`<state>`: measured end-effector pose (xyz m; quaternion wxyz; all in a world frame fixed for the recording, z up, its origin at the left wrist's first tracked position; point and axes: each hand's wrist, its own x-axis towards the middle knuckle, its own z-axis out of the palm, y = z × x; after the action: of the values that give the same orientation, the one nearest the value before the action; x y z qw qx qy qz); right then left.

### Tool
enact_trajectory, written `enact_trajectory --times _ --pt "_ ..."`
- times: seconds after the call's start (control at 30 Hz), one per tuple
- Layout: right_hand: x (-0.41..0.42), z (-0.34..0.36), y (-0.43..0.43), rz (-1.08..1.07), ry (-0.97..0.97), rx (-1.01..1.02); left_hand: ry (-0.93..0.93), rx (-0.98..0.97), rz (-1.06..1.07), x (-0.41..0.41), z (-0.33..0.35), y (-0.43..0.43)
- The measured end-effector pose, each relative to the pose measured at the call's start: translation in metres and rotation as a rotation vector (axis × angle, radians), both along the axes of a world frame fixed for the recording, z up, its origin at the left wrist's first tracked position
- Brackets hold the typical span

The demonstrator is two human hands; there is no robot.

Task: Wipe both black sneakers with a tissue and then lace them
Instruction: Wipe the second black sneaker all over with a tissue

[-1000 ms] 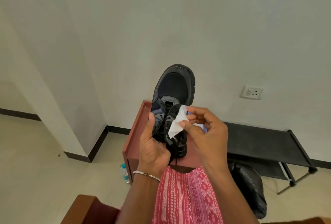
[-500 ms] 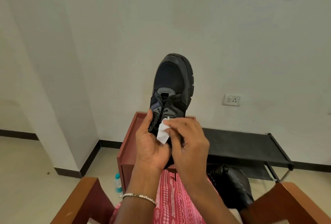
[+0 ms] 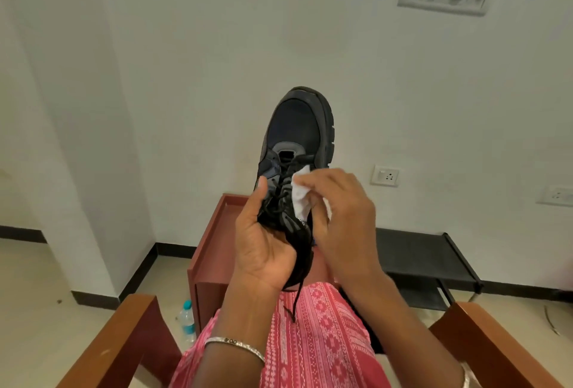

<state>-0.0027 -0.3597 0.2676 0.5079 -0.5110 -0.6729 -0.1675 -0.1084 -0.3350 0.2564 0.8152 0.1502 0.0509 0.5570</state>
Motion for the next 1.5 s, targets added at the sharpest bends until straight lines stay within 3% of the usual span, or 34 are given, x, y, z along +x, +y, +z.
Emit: enact_trajectory --times 0.2,0.47,0.67,1.0,1.2,1.33,1.5 --pt "-0.018 -0.036 -0.032 0.058 0.091 -0.061 -0.004 -0.046 -0.056 -0.001 -0.005 -0.001" --pt "-0.008 -0.027 -0.006 -0.117 0.11 0.082 0.063 -0.062 -0.026 0.006 -0.012 -0.009" --pt "-0.03 -0.067 -0.046 -0.042 0.046 -0.045 0.106 -0.116 -0.037 -0.001 -0.018 0.001" --pt "0.003 -0.028 -0.002 -0.165 0.138 0.065 0.12 -0.129 -0.089 0.009 -0.017 -0.009" --pt "-0.016 -0.064 -0.045 -0.023 0.107 -0.065 0.131 -0.196 -0.099 0.003 -0.02 0.002" --pt "-0.001 -0.049 -0.04 0.096 0.24 -0.167 0.099 -0.199 -0.094 0.002 -0.02 0.005" --pt "0.013 -0.014 -0.013 -0.029 0.367 -0.057 0.05 -0.192 -0.089 0.005 -0.021 0.004"
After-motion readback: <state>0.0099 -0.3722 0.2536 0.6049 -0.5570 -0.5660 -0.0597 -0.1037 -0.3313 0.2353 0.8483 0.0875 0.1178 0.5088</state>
